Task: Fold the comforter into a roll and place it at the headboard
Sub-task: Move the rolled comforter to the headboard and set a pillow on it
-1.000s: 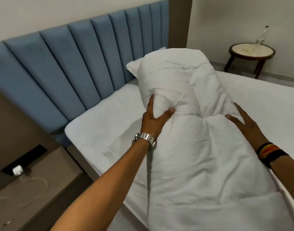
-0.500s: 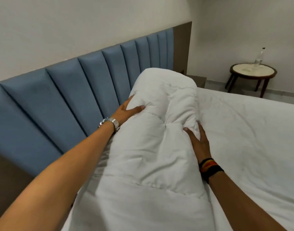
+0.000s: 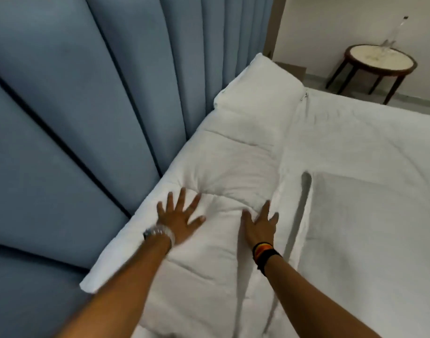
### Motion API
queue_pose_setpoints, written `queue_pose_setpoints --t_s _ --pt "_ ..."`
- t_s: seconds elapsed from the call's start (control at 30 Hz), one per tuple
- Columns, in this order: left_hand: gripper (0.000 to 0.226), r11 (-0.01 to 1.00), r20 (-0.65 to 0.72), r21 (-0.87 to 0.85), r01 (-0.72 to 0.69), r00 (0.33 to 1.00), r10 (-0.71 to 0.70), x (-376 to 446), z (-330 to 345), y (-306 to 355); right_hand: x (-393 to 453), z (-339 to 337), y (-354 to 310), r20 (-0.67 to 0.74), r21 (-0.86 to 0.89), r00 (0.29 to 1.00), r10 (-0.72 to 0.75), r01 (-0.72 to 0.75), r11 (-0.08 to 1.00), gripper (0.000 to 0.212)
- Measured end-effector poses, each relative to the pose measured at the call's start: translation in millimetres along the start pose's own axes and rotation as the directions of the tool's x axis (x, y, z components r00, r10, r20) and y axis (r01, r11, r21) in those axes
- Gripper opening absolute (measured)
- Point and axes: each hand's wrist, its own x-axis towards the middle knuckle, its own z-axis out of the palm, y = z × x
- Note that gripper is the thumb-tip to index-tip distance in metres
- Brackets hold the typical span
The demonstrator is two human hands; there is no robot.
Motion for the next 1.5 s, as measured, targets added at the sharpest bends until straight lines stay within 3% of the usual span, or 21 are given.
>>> queue_pose_setpoints --t_s 0.1,0.17,0.3,0.4,0.57,0.67,0.73,0.8,0.87,0.97,1.03,1.13,1.27,1.37,1.5 --pt "0.074 0.989 -0.23 0.111 -0.094 0.966 0.118 -20.6 64.0 0.3 11.8 39.5 3.5 -0.007 -0.335 0.959 -0.283 0.264 0.904 0.075" --pt "0.077 0.985 -0.269 0.142 -0.097 0.954 0.132 -12.4 68.3 11.3 22.3 43.8 16.4 0.054 -0.502 0.965 -0.258 0.249 0.828 0.072" --pt "0.074 0.988 -0.269 0.151 -0.043 0.96 0.083 -17.8 53.8 29.4 20.6 21.1 23.0 0.122 -0.54 0.956 -0.266 0.289 0.79 0.073" --pt "0.071 0.998 -0.205 0.053 -0.023 0.978 0.034 -31.5 41.1 72.2 -2.3 -31.4 32.4 0.087 -0.496 0.944 -0.317 0.317 0.808 0.074" --pt "0.065 0.965 -0.051 -0.029 -0.259 0.965 0.257 -63.8 66.1 200.1 -36.4 -158.3 94.5 -0.194 -0.423 0.949 -0.249 0.149 0.894 0.071" --pt "0.066 0.963 0.132 -0.181 -0.198 0.966 0.223 -79.4 102.2 268.3 -53.4 -244.9 152.9 -0.384 -0.379 0.915 -0.122 -0.036 0.925 0.074" --pt "0.077 0.936 0.281 -0.348 -0.045 0.948 0.15 -92.7 122.3 305.7 -63.4 -302.7 197.7 -0.47 -0.252 0.882 0.032 -0.169 0.953 0.084" --pt "0.094 0.85 0.401 -0.503 0.156 0.914 0.069 -105.4 137.5 330.6 -67.7 -345.5 240.8 -0.461 -0.052 0.852 0.248 -0.305 0.951 0.104" --pt "0.104 0.786 0.436 -0.55 0.28 0.9 -0.015 -113.3 152.9 349.6 -70.6 -376.0 283.7 -0.339 0.095 0.856 0.391 -0.382 0.919 0.116" --pt "0.103 0.76 0.431 -0.541 0.362 0.895 -0.119 -114.0 154.6 364.7 -73.6 -381.2 322.2 -0.102 0.27 0.928 0.359 -0.322 0.907 0.123" --pt "0.105 0.735 0.373 -0.583 0.346 0.918 -0.136 -118.3 142.3 377.4 -80.2 -369.8 323.5 -0.088 0.365 0.956 0.28 -0.231 0.902 0.115" --pt "0.107 0.732 0.238 -0.629 0.261 0.961 -0.138 -124.9 110.3 404.2 -86.8 -358.7 296.7 -0.19 0.477 0.964 0.188 -0.077 0.876 0.112" --pt "0.099 0.786 0.003 -0.614 0.07 0.996 -0.086 -127.9 33.3 436.2 -101.9 -367.4 224.1 -0.283 0.483 0.958 0.036 0.11 0.869 0.109" --pt "0.08 0.832 -0.178 -0.548 -0.082 0.984 -0.021 -131.2 -48.1 432.7 -117.2 -361.7 159.2 -0.315 0.514 0.946 -0.079 0.24 0.824 0.101" --pt "0.076 0.896 -0.422 -0.39 -0.21 0.906 0.029 -140.2 -158.6 390.6 -142.8 -325.9 72.1 -0.341 0.577 0.923 -0.179 0.355 0.735 0.095"
